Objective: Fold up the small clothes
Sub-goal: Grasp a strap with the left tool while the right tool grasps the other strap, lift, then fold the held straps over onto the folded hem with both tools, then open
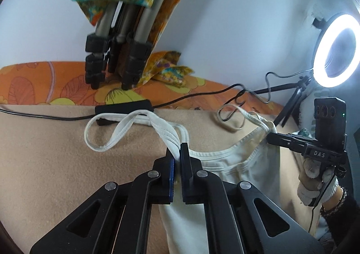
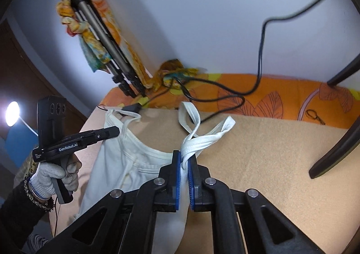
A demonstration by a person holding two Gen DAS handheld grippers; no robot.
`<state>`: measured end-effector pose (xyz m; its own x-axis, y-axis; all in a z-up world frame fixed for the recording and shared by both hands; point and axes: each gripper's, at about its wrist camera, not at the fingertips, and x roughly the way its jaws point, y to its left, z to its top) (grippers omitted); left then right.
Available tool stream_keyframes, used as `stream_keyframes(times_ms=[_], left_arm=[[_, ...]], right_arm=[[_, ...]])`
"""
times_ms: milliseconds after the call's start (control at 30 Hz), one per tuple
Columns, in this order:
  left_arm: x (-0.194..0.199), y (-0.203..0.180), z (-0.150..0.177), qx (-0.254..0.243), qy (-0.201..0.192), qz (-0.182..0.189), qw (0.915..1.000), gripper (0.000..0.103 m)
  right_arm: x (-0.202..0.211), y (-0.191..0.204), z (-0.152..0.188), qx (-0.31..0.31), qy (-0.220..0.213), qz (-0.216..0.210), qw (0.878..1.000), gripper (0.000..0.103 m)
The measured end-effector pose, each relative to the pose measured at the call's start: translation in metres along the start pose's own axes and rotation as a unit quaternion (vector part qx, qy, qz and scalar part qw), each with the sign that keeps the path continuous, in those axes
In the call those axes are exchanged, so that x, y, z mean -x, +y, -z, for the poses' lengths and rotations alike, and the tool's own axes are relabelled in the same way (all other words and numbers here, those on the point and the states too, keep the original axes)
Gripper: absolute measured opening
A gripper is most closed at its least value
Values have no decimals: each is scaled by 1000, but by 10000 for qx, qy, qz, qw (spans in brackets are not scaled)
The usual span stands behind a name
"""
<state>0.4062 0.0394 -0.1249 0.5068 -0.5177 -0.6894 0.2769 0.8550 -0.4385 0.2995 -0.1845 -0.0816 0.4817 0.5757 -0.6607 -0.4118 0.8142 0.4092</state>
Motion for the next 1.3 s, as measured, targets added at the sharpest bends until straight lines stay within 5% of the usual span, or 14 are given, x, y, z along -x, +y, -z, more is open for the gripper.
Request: stream_keyframes(times_ms=[433, 767, 1100, 1300], left_arm=[[85, -48, 24, -363, -469, 155, 9981, 3], [151, -71, 81, -405, -569, 184, 9974, 3], [159, -79, 182, -531, 81, -62, 9985, 3], [163, -76, 208, -697, 323, -223, 9968, 3]], right_arm=[[80, 74, 20, 453, -353, -85, 9983, 3], [136, 118, 84, 892, -361, 74, 9953, 3], [128, 132, 182, 975, -15, 213, 9950, 4], [123, 128, 217, 999, 174, 480, 9937, 5]])
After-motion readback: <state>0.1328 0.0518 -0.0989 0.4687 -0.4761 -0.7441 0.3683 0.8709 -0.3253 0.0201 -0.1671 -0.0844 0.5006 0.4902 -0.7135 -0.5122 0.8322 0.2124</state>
